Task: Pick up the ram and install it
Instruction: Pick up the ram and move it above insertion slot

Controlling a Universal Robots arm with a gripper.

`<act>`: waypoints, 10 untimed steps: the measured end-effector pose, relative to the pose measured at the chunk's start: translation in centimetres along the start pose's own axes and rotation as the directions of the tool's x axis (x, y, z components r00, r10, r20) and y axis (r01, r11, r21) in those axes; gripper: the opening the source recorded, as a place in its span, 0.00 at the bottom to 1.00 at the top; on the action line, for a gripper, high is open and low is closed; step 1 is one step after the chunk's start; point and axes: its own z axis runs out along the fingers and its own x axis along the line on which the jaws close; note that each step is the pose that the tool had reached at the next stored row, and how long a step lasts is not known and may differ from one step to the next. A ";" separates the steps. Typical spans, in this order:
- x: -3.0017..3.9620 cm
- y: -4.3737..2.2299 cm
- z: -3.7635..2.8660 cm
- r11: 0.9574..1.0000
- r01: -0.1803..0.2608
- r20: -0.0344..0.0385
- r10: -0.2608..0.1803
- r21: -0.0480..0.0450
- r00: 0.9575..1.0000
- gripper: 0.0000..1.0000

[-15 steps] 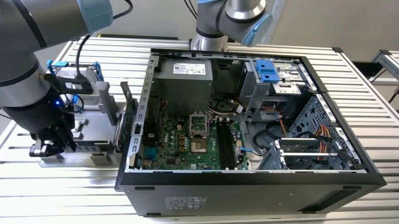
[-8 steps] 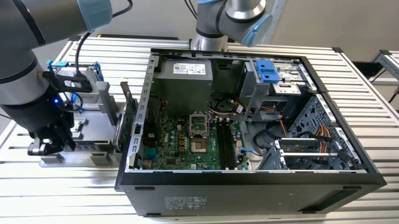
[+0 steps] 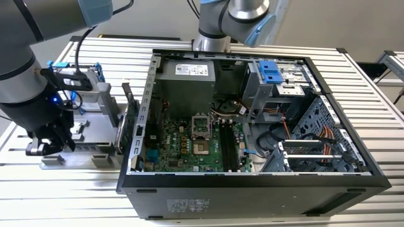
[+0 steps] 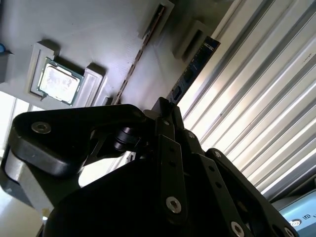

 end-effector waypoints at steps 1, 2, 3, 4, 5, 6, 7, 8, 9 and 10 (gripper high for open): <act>0.00 0.00 -0.09 1.000 0.000 0.000 0.000 0.000 1.000 0.00; 0.00 0.00 -0.17 1.000 0.000 0.000 0.000 0.000 1.000 0.00; 0.00 0.00 -0.27 1.000 0.000 0.000 0.000 0.000 1.000 0.00; -0.01 0.01 -0.37 1.000 0.000 0.000 0.000 0.000 1.000 0.00; 0.00 0.01 -0.45 1.000 0.000 0.000 0.000 0.000 1.000 0.00; 0.00 0.00 -0.54 1.000 0.000 0.000 0.000 0.000 1.000 0.00; 0.00 0.00 -0.63 1.000 0.000 0.000 0.000 0.000 1.000 0.00; 0.00 0.00 -0.72 1.000 0.000 0.000 0.000 0.000 1.000 0.00; 0.00 0.00 -0.79 1.000 0.000 0.000 0.000 0.000 1.000 0.00; -0.01 0.00 -0.87 1.000 0.000 0.000 0.000 0.000 1.000 0.00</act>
